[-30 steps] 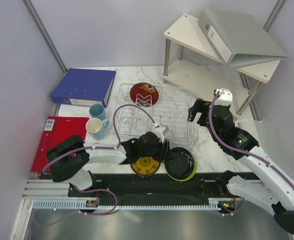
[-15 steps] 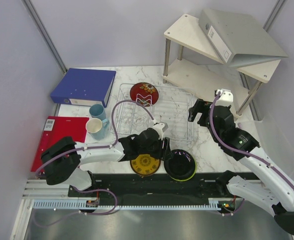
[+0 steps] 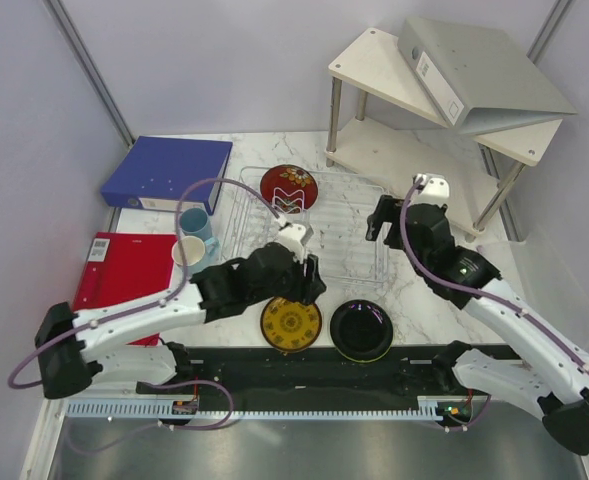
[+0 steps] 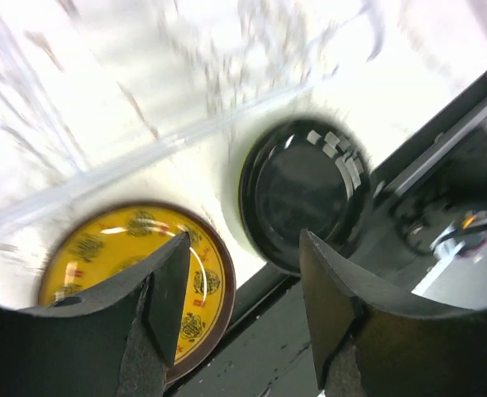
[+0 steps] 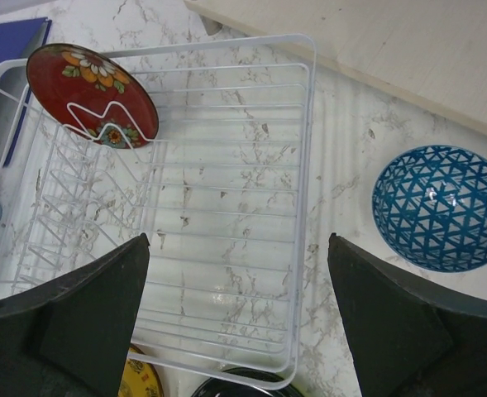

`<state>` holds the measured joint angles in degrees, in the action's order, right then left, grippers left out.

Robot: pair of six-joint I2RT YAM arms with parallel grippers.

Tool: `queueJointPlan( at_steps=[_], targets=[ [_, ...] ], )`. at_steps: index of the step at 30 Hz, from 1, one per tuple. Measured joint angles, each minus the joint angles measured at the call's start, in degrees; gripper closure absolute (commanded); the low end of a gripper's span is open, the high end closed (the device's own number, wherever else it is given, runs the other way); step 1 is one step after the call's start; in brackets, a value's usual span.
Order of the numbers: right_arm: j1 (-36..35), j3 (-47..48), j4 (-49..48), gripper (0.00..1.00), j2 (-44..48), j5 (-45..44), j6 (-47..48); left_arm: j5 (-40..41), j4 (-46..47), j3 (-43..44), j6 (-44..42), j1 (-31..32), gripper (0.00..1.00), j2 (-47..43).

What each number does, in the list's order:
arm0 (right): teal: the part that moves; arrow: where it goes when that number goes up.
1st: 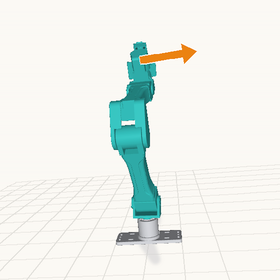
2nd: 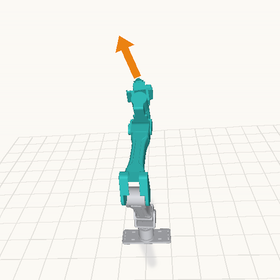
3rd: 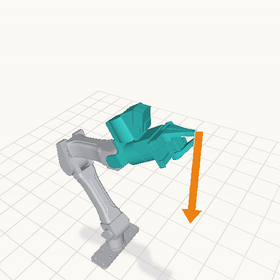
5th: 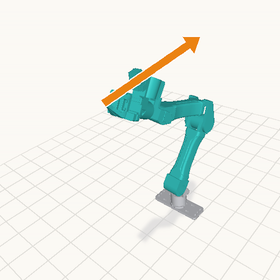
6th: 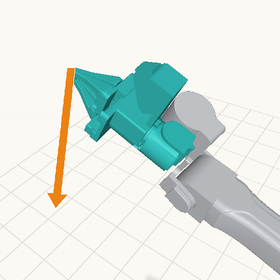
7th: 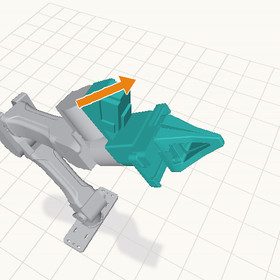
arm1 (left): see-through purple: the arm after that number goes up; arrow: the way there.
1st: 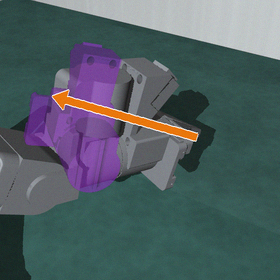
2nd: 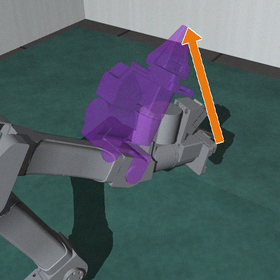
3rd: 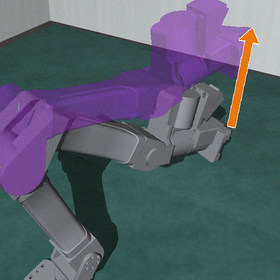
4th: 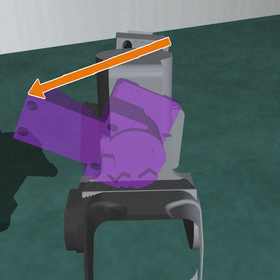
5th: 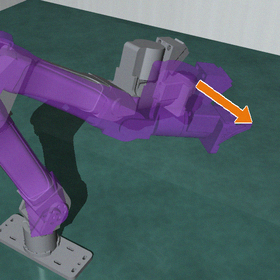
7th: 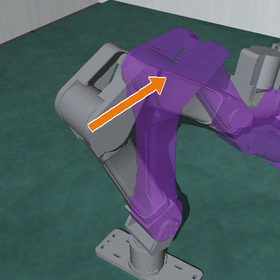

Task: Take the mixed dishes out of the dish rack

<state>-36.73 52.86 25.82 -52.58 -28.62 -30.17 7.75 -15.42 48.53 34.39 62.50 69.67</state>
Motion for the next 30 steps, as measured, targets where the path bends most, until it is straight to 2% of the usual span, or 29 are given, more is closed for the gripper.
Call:
queueJointPlan(
  at_steps=[4, 6, 11, 18, 25, 30],
  targets=[
    [0.0, 1.5, -3.4, 0.05, -7.8, 2.9, 0.5, 7.8, -5.1, 6.0, -2.8, 0.0, 0.35, -10.1],
    [0.0, 3.6, -5.8, 0.05, -13.9, 5.0, 1.6, 12.1, -7.0, 8.6, -4.0, 0.0, 0.25, -14.0],
    [0.0, 12.3, -10.5, 0.06, -30.1, 8.9, 6.2, 23.6, -13.4, 11.6, -4.6, -0.1, 0.13, -19.5],
    [-0.1, 19.3, -20.5, 0.07, -42.9, 8.7, 15.2, 28.4, -19.1, 8.2, -3.8, -0.1, 0.14, -21.5],
    [-0.1, 21.3, -36.1, 0.07, -51.4, 6.2, 25.3, 28.6, -19.1, 4.2, -3.9, -0.1, 0.17, -26.4],
    [0.2, 22.3, -41.0, 0.09, -57.5, 6.2, 30.1, 28.9, -18.3, 1.9, -4.7, -0.1, 0.17, -30.3]
  ],
)
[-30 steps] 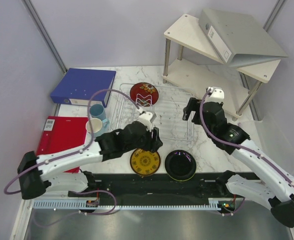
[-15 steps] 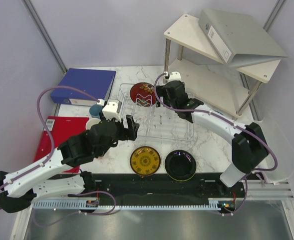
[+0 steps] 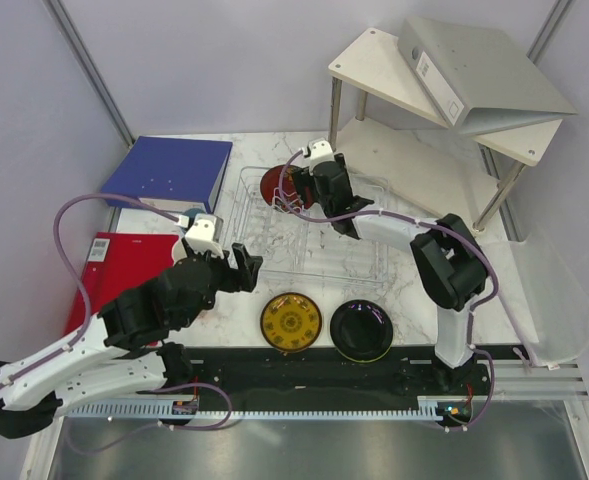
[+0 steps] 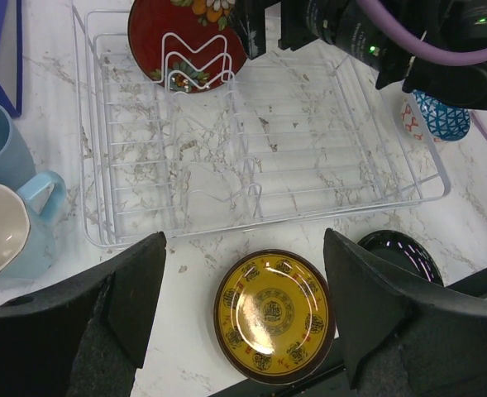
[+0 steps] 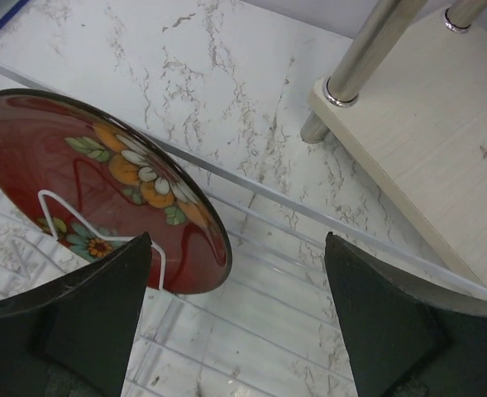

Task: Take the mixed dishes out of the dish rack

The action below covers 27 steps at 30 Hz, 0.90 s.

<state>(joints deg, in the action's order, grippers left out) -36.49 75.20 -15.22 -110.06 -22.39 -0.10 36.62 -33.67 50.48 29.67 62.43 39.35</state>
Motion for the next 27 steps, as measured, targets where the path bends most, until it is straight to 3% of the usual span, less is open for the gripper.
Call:
queueJointPlan(
  at_steps=[8, 13, 20, 27],
  targets=[
    [2.5, 3.9, -1.7, 0.2, -5.2, 4.2, 0.7, 0.9, 1.8, -2.0, -1.6, 0.0, 0.18, -1.6],
    [4.1, 7.1, -2.4, 0.45, -6.7, 9.2, -0.2, 1.1, 2.6, -2.8, -2.3, 0.0, 0.18, -1.1],
    [4.4, 8.2, -2.5, 0.5, -8.0, 13.0, -1.2, 1.3, 3.8, -3.5, -2.5, 0.0, 0.18, -1.0],
    [4.5, 8.2, -2.6, 0.68, -8.1, 15.0, -2.1, 1.3, 4.0, -3.8, -2.8, 0.0, 0.18, -1.0]
  ],
)
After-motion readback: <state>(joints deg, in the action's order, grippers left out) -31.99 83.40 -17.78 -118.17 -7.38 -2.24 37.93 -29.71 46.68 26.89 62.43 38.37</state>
